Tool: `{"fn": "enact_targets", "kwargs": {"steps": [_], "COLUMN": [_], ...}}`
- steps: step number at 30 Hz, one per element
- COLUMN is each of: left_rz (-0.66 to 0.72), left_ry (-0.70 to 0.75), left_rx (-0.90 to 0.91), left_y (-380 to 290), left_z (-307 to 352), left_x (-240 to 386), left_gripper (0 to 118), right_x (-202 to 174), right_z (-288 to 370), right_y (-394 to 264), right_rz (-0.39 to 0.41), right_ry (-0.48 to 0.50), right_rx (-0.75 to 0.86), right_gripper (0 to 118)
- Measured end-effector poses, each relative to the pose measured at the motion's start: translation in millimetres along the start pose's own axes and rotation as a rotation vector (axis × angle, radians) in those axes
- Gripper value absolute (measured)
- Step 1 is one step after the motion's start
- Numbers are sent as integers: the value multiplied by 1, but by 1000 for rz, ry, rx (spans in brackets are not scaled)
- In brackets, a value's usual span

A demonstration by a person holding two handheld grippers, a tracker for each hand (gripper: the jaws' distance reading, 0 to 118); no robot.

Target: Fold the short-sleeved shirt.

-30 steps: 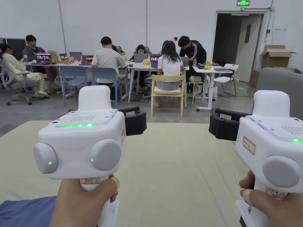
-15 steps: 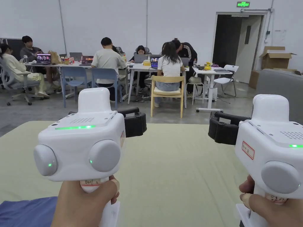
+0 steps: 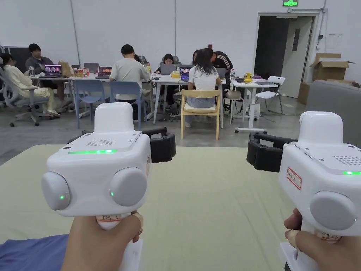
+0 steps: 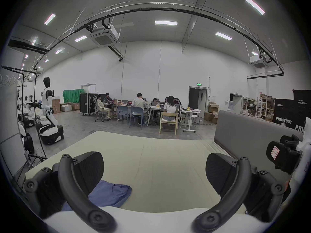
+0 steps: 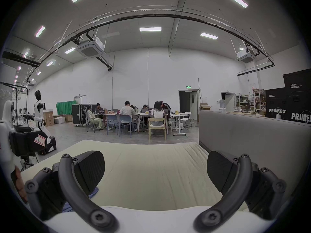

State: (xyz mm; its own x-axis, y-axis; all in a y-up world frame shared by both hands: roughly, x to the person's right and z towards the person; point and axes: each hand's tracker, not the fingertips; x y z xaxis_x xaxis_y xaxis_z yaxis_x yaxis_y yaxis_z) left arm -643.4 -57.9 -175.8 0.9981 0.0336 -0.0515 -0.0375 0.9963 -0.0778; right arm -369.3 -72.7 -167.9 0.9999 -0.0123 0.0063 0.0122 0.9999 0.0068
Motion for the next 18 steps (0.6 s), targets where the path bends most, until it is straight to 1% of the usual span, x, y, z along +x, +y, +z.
{"fn": "enact_targets", "kwargs": {"steps": [7,13,18], "left_rz": [-12,-2,-23], "left_ry": [-7,-11,6], "left_rx": [-5,-6,3], "left_y": [-2,-1,-2], "left_z": [-1,-1,-1], "left_x": [2,0,0], "left_gripper": [118,118,118], "right_x": [-1,-3,-2], "right_z": [1,2,2], "right_y": [2,1,1], "right_rz": [-3,16,10], "right_ry": [0,-1,2], "right_rx": [5,9,8], "right_gripper": [118,118,118]}}
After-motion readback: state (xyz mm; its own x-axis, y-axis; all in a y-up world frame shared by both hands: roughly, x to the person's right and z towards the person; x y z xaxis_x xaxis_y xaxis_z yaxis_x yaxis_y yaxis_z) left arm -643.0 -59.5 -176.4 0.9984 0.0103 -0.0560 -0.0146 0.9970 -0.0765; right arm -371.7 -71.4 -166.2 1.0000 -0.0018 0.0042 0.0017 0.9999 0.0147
